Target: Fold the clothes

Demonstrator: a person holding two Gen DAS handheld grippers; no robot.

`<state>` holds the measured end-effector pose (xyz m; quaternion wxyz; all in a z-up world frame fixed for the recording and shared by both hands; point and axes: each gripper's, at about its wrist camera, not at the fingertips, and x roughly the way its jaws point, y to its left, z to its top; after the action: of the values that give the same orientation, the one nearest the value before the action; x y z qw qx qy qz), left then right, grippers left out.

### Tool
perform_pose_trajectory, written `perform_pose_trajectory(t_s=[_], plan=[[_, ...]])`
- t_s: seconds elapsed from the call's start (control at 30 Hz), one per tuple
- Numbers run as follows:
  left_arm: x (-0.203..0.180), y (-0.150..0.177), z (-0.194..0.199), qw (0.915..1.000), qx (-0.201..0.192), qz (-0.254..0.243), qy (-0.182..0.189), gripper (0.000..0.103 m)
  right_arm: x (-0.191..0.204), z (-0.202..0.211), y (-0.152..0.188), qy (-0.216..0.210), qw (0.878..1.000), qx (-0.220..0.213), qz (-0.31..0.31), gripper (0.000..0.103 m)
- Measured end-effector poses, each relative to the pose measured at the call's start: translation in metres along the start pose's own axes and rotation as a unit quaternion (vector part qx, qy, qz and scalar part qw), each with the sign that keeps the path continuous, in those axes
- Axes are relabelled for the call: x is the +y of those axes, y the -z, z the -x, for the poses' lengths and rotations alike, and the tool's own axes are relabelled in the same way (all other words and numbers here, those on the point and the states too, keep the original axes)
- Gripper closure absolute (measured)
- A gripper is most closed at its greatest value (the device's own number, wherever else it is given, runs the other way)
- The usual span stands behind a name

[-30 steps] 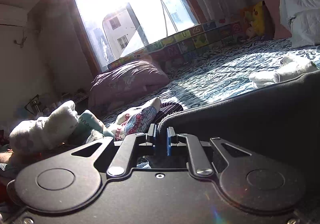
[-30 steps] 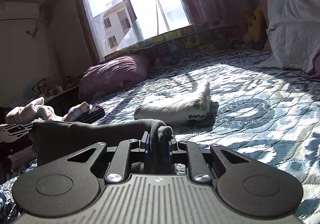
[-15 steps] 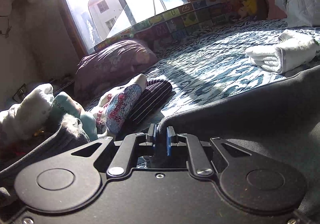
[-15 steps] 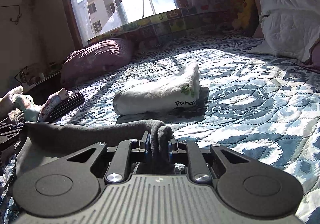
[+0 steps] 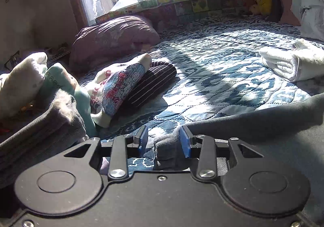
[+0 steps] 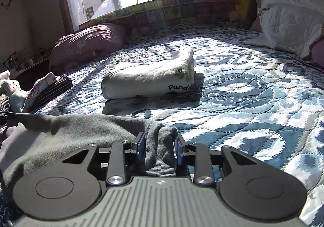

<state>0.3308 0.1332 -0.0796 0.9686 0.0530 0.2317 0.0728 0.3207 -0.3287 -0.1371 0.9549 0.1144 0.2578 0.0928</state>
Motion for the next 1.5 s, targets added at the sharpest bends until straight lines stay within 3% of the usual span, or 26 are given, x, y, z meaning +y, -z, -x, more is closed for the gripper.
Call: perform_pose_trajectory(t_s=[0.13,0.23,0.37,0.43,0.5,0.53,0.6,0.63,0.7,0.73,0.8,0.83,0.87,1.0,1.03,1.17,1.27,1.37,1.5], plan=[[0.053,0.010,0.032,0.9885,-0.001,0.151,0.003,0.065,0.007,0.013,0.000,0.009,1.000,-0.027,0.002,0.060],[0.074,0.033,0.042,0.9662,0.015,0.253,0.047,0.064,0.017,0.027,0.000,0.018,0.998,-0.056,0.013,0.060],[0.077,0.048,0.036,0.9332,0.039,0.341,0.105,0.062,0.030,0.046,0.001,0.030,0.995,-0.093,0.028,0.059],[0.067,0.050,0.029,0.9297,0.046,0.346,0.116,0.061,0.037,0.055,0.001,0.037,0.992,-0.112,0.035,0.059],[0.055,0.051,0.021,0.9299,0.059,0.343,0.119,0.069,0.037,0.059,-0.001,0.018,0.989,-0.128,0.075,0.059],[0.046,0.049,0.020,0.9382,0.059,0.324,0.107,0.074,0.043,0.058,0.001,-0.004,0.988,-0.119,0.095,0.059],[0.040,0.041,0.028,0.9458,0.057,0.304,0.098,0.081,0.060,0.043,0.007,-0.019,0.988,-0.057,0.143,0.061],[0.043,0.037,0.034,0.9398,0.052,0.321,0.107,0.081,0.064,0.032,0.012,-0.003,0.987,-0.021,0.159,0.063],[0.044,0.037,0.035,0.9429,0.059,0.313,0.096,0.081,0.058,0.020,0.017,0.011,0.987,0.023,0.156,0.066],[0.045,0.037,0.035,0.9452,0.063,0.308,0.090,0.081,0.052,0.020,0.016,0.006,0.990,0.024,0.141,0.066],[0.037,0.046,0.024,0.9628,0.075,0.252,0.063,0.079,0.051,0.022,0.012,-0.001,0.990,0.016,0.137,0.068],[0.033,0.051,0.017,0.9705,0.081,0.222,0.049,0.068,0.053,0.023,0.011,-0.004,0.990,0.011,0.139,0.068],[0.032,0.048,0.021,0.9743,0.073,0.209,0.041,0.057,0.054,0.024,0.010,-0.007,0.990,0.006,0.141,0.068],[0.024,0.029,0.042,0.9877,0.005,0.155,0.020,0.059,0.061,0.028,0.005,-0.020,0.989,-0.014,0.149,0.067],[0.019,0.026,0.045,0.9899,-0.010,0.140,0.023,0.059,0.062,0.029,0.003,-0.023,0.988,-0.019,0.151,0.063],[-0.002,0.016,0.038,0.9926,-0.028,0.093,0.073,0.060,0.068,0.033,-0.002,-0.035,0.986,-0.039,0.159,0.062],[-0.010,0.014,0.014,0.9934,-0.019,0.075,0.084,0.061,0.062,0.018,-0.007,-0.031,0.990,-0.028,0.134,0.062],[-0.016,0.015,-0.013,0.9935,0.026,0.073,0.083,0.063,0.047,0.003,0.003,-0.019,0.994,0.023,0.101,0.062],[-0.028,0.025,-0.029,0.9970,0.055,0.016,0.052,0.063,0.043,-0.005,0.006,-0.020,0.994,0.037,0.097,0.064]])
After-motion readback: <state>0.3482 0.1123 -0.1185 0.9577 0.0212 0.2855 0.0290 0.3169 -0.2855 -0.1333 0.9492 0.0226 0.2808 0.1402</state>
